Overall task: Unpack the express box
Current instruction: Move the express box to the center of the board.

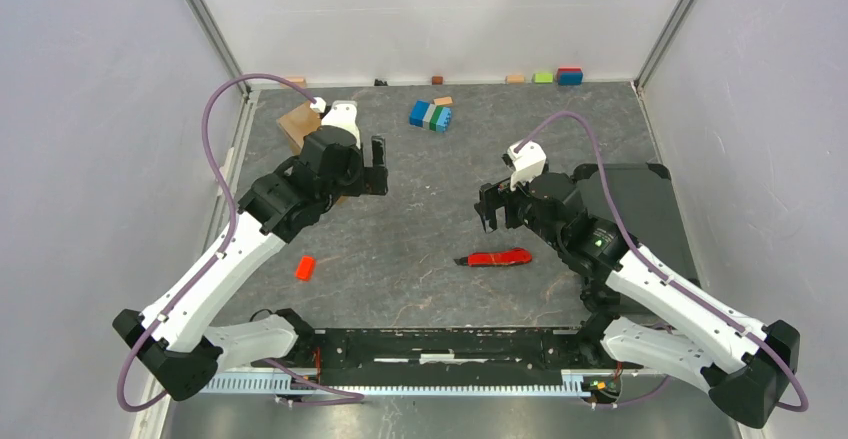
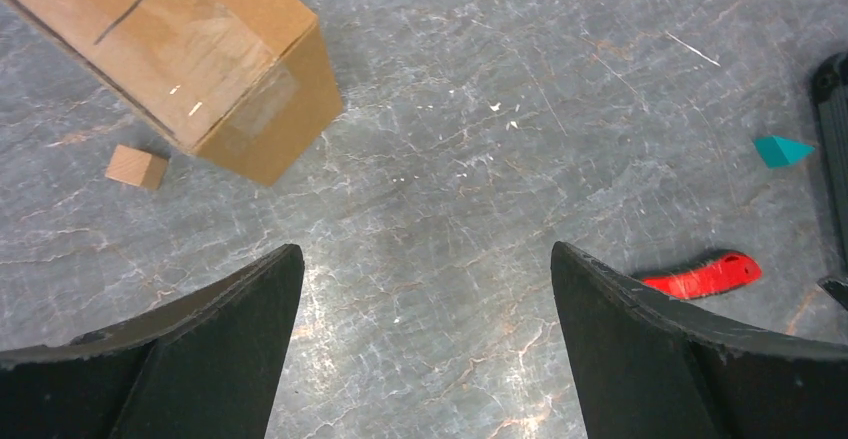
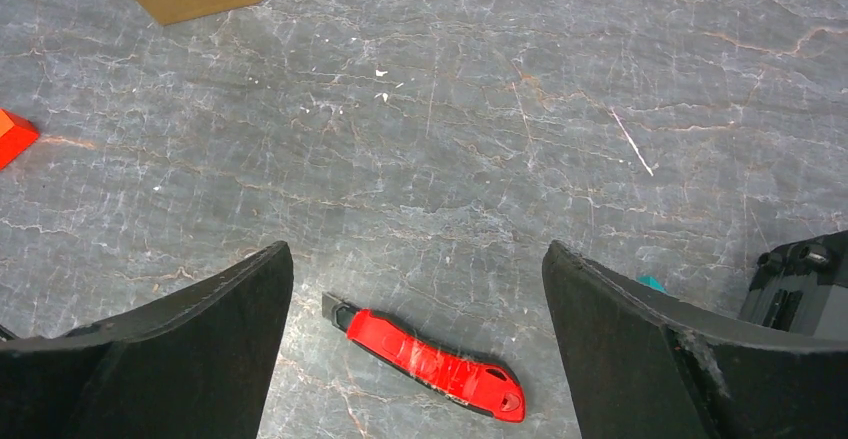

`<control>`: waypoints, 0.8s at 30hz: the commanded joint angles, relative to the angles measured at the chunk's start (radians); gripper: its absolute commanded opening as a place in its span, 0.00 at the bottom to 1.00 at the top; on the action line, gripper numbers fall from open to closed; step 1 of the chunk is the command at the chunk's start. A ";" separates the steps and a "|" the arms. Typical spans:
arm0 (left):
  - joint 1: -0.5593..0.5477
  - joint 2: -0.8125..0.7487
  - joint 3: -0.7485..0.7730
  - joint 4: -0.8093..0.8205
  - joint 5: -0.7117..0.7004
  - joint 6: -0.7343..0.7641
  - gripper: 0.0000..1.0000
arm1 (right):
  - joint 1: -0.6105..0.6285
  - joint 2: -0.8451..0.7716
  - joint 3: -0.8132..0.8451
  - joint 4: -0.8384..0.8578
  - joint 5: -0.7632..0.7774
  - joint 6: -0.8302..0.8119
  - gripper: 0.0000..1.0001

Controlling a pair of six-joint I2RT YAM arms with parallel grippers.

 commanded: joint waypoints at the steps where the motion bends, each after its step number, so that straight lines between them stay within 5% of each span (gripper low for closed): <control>1: 0.000 -0.029 0.036 0.008 -0.104 -0.041 1.00 | 0.002 -0.007 -0.002 0.037 0.002 -0.018 0.98; 11: 0.171 0.084 0.098 0.066 -0.325 -0.107 1.00 | 0.002 0.003 -0.009 0.054 -0.046 -0.012 0.98; 24: 0.574 0.505 0.346 0.225 -0.208 -0.176 1.00 | 0.002 0.012 -0.010 0.039 -0.075 -0.015 0.98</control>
